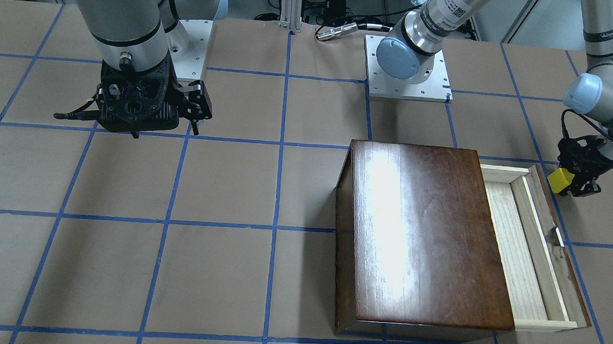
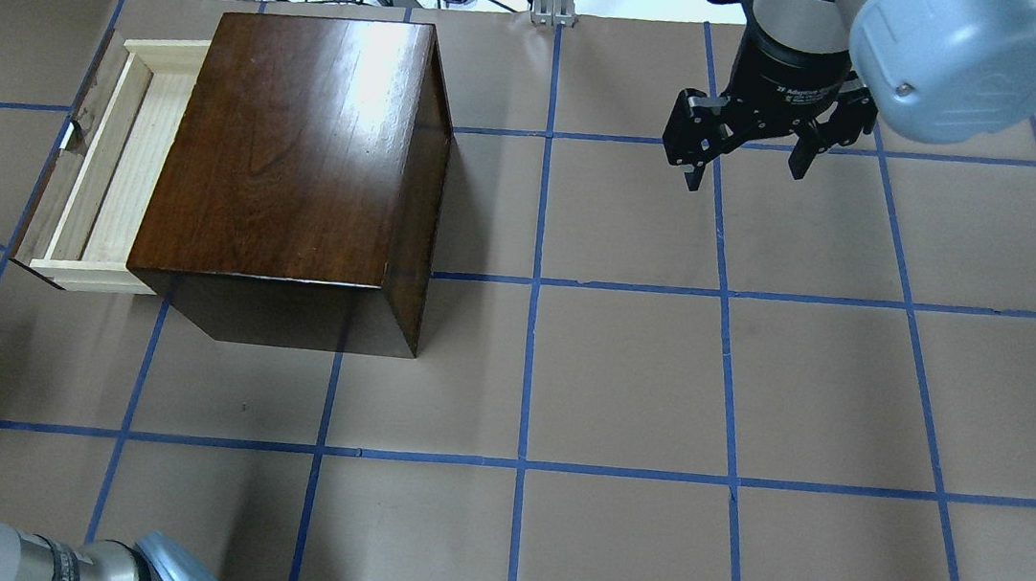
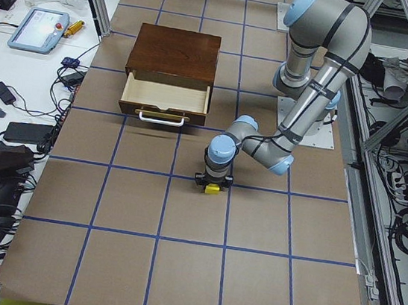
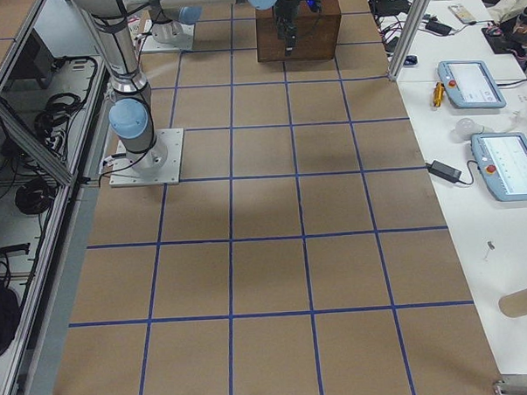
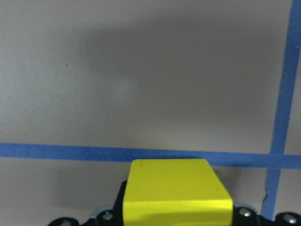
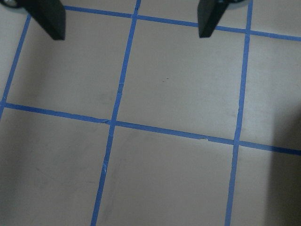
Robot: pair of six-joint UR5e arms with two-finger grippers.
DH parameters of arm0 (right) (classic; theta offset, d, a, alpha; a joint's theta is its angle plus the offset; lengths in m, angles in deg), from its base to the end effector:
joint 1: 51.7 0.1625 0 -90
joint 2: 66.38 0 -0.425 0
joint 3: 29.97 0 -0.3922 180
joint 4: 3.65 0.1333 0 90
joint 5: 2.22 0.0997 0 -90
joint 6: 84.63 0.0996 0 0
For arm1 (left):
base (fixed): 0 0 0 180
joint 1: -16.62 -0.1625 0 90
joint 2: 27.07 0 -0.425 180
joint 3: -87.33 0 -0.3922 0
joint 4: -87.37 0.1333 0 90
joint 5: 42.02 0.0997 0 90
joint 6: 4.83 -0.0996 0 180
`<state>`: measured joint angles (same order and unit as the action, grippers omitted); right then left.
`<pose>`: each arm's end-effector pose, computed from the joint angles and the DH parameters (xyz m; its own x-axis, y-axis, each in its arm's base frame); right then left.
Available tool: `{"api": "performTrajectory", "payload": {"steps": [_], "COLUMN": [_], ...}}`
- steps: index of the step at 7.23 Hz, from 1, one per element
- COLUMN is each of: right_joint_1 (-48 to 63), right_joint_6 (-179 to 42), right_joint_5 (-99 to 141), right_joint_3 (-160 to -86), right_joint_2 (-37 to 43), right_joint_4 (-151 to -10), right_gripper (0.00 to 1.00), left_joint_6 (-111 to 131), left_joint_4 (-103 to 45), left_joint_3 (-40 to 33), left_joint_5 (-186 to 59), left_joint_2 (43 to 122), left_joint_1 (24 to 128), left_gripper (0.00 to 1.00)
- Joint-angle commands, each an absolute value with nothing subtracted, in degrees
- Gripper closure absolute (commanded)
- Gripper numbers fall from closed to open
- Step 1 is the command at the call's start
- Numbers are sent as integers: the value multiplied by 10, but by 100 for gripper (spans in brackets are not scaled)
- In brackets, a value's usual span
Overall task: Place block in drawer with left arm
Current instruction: 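Close the left gripper on the yellow cube and lift it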
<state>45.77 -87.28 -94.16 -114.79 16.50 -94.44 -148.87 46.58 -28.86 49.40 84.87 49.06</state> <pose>0.1993 -0.5208 0.4694 -0.9838 -0.1763 0.0329 -0.1757 0.9842 0.0216 0.3705 -0.3905 0.1670 -0.0618 0.9981 0.0090 0.9977 0.0615 0.0298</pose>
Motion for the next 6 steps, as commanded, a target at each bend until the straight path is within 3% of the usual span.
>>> {"api": "performTrajectory", "payload": {"steps": [1,4,6], "right_joint_1": [458,458,458], "right_joint_6": [-874,-873,-873], "right_joint_5": [-942,-942,-942], "right_joint_3": [-1148,-1148,-1148], "right_joint_2": [165,165,165], "right_joint_4": [-944,-944,-944], "right_gripper": [0,0,0], "left_joint_6": [-1489,-1430,-1378], "left_joint_4": [466,396,251], "left_joint_3": [-288,-238,-118], "left_joint_5": [494,483,465], "left_joint_2": [843,784,757], "left_joint_1": [491,498,539], "left_gripper": [100,100,100]}}
